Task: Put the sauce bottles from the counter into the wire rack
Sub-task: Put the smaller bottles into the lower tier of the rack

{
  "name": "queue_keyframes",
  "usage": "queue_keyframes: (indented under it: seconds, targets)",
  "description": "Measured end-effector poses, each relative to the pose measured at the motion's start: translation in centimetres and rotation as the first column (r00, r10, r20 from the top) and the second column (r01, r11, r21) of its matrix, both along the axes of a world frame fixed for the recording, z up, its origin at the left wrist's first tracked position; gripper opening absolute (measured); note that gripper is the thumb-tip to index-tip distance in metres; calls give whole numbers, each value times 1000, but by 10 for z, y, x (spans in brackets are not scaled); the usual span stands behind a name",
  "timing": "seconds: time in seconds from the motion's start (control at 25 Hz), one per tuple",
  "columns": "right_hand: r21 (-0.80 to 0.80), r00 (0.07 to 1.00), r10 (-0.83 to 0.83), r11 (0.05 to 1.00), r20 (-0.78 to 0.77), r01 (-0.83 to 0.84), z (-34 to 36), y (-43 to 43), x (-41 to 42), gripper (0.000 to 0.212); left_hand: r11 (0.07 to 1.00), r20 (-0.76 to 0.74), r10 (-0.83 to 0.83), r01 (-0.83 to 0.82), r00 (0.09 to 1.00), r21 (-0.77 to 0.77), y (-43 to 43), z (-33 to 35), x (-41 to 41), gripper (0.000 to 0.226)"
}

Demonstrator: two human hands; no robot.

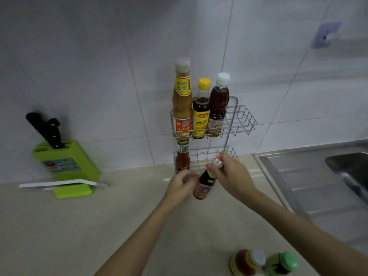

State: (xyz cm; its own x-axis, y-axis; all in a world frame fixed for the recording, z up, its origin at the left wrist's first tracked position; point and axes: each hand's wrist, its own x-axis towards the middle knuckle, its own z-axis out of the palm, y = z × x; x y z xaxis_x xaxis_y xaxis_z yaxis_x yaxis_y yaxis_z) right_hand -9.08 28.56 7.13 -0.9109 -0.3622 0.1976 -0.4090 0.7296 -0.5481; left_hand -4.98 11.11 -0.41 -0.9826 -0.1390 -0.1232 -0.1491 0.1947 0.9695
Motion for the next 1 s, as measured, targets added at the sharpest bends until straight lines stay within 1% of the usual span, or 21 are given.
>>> queue_keyframes:
  seconds: [0.04,0.08,0.12,0.16,0.2,0.32,0.4,0.52,0.68,0.84,1.0]
  targets:
    - [-28,999,-26,999,-19,25,-2,3,-2,28,977,-5,211,-211,977,-20,-10,-12,-3,12]
    - [-63,998,-49,997,-42,47,-5,6,-5,26,914,13,404,-403,915,-47,-20,-25,-4,14]
    - [-94,996,-72,993,-51,67,-7,9,-8,25,847,46,531,-528,846,-56,-26,-34,-4,13]
    - [-124,994,-90,989,-66,82,-10,11,-11,25,808,86,589,-587,804,-54,-30,-38,-4,12]
    - [-149,992,-100,985,-72,88,-13,12,-15,24,809,133,586,-585,799,-54,-32,-41,-6,17]
    - [-194,992,-96,978,-82,79,-22,10,-23,23,911,258,398,-412,880,2,-32,-45,-20,41]
    - [-211,994,-82,975,-74,65,-27,4,-27,20,946,293,287,-317,912,60,-26,-46,-29,47]
    - [-151,995,-30,988,-94,16,-36,-8,-36,21,951,252,236,-276,939,138,-17,-48,-33,52]
    - [-88,998,3,996,-63,-9,-50,-25,-56,27,956,195,209,-242,958,164,-17,-45,-32,56]
    - [-170,989,-100,978,112,119,-52,-42,-87,34,964,197,182,-215,963,158,-21,-43,-32,59]
    - [-274,984,-56,956,167,101,-51,-60,-97,30,967,188,169,-199,968,157,-23,-49,-34,58]
